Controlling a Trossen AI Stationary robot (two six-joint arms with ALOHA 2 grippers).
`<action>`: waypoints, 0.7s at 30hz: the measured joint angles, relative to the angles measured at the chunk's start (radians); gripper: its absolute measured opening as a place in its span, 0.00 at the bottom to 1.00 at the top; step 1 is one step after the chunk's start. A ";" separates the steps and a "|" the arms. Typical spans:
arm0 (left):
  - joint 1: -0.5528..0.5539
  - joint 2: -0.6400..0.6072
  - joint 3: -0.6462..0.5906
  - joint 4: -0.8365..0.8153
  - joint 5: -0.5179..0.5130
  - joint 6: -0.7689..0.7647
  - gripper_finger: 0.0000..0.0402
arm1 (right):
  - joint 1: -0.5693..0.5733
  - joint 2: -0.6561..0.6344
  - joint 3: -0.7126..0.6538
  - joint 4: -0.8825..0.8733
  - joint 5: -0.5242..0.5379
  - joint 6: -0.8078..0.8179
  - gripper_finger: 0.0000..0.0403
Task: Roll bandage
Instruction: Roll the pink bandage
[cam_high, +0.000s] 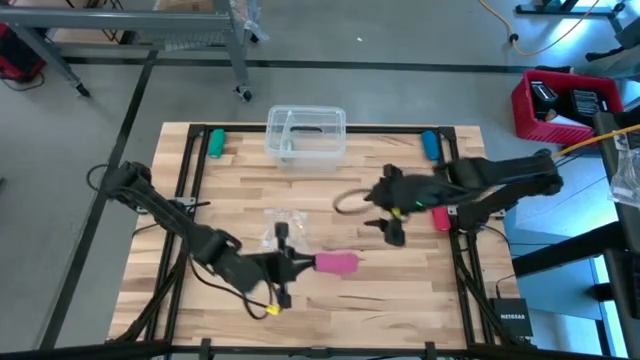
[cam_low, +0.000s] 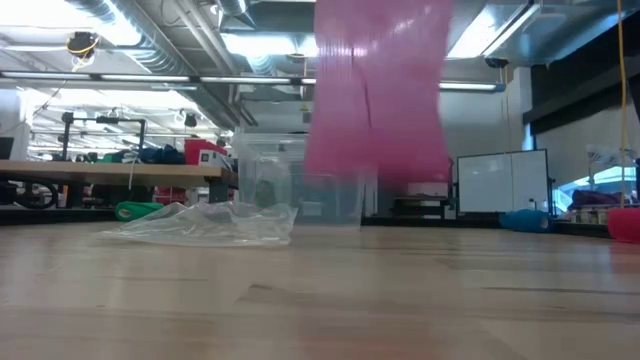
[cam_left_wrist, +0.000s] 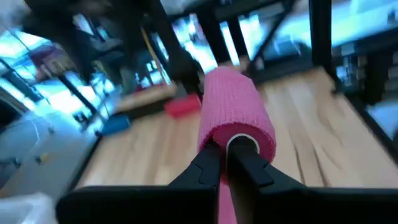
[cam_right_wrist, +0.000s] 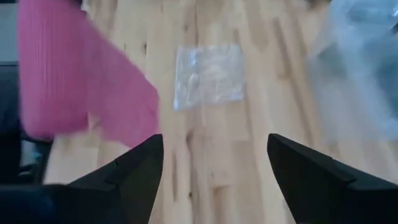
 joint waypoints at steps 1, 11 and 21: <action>0.001 -0.017 0.000 0.025 -0.003 0.019 0.01 | 0.036 -0.020 -0.016 0.014 0.044 -0.005 0.72; 0.014 -0.092 0.000 0.196 -0.021 0.194 0.01 | 0.325 -0.188 -0.377 0.471 0.399 -0.056 0.72; 0.036 -0.091 0.000 0.213 -0.020 0.212 0.01 | 0.394 -0.187 -0.795 1.152 0.447 -0.120 0.72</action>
